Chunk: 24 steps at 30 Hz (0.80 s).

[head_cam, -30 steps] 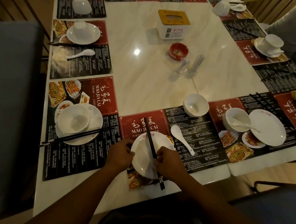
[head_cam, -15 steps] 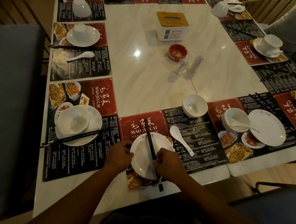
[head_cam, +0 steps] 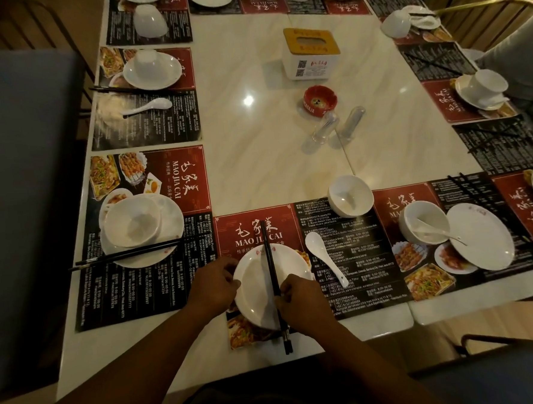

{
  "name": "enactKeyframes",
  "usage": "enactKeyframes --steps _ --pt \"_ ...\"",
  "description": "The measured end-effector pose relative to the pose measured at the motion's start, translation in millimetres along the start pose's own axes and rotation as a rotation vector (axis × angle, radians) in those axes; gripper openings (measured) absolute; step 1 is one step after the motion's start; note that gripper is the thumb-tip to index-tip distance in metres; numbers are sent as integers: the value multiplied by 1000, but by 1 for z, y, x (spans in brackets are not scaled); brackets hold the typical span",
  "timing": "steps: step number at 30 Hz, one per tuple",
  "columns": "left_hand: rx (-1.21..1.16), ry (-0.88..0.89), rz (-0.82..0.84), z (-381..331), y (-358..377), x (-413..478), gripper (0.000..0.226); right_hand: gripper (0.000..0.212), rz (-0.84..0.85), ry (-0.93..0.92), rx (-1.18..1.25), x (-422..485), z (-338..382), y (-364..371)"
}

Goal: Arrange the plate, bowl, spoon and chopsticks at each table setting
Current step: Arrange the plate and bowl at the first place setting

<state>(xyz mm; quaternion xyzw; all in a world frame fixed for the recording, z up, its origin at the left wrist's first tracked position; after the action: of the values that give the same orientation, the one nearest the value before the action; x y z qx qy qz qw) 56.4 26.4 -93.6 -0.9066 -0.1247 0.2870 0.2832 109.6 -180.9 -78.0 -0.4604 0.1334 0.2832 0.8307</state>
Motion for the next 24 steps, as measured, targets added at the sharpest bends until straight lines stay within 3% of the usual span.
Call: enactKeyframes --steps 11,21,24 --pt "26 -24 15 0 0 4 37 16 5 -3 3 2 -2 -2" --pt "15 34 -139 -21 -16 10 24 5 -89 -28 -45 9 -25 -44" --pt "1 63 -188 -32 -17 12 24 18 -182 20 -63 15 -44 -73"
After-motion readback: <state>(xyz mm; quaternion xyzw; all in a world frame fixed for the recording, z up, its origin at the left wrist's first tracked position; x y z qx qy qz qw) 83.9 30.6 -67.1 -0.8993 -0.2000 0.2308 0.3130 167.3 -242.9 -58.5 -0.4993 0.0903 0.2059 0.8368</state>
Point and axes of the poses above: each hand's wrist, its own x-axis towards the middle knuckle, its own y-axis out of the palm, z = x × y, the point moved 9 cm from there along x, towards the middle knuckle
